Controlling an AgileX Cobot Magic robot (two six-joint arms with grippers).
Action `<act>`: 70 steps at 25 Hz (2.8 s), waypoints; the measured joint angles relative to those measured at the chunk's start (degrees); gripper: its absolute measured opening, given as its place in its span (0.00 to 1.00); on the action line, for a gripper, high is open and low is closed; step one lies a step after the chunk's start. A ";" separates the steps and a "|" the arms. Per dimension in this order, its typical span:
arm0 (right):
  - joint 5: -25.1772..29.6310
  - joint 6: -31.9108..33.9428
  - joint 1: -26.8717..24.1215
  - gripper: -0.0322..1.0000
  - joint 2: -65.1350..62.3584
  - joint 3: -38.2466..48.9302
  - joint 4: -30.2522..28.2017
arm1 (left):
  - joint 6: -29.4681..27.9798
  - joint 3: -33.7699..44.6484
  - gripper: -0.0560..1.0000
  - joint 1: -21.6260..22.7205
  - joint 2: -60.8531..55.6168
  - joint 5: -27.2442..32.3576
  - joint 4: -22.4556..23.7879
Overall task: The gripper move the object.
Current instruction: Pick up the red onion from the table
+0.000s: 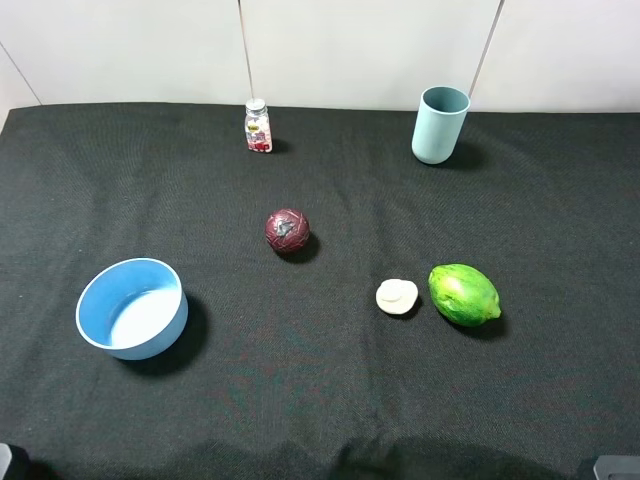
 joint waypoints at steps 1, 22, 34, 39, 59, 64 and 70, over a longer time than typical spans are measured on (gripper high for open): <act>0.00 0.00 0.00 0.70 0.00 0.00 0.00 | 0.00 0.00 0.99 0.00 0.00 0.00 0.00; -2.96 0.00 0.00 0.70 5.73 -2.96 2.47 | 0.00 0.00 0.99 0.00 0.00 0.00 0.00; -4.54 -13.24 0.00 0.70 32.54 -12.92 7.79 | 0.00 0.00 0.99 0.00 0.00 0.00 0.00; -3.87 -17.61 0.31 0.70 41.85 -18.32 7.99 | 0.00 0.00 0.99 0.00 0.00 0.00 0.00; -3.26 -19.24 22.94 0.70 67.40 -32.17 7.90 | 0.00 0.00 0.99 0.00 0.00 0.00 0.00; -3.40 -20.35 27.89 0.70 71.82 -34.22 7.90 | 0.00 0.00 0.99 0.00 0.00 0.00 0.00; -3.14 -20.35 32.62 0.70 77.97 -38.50 7.96 | 0.00 0.00 0.99 0.00 0.00 0.00 0.00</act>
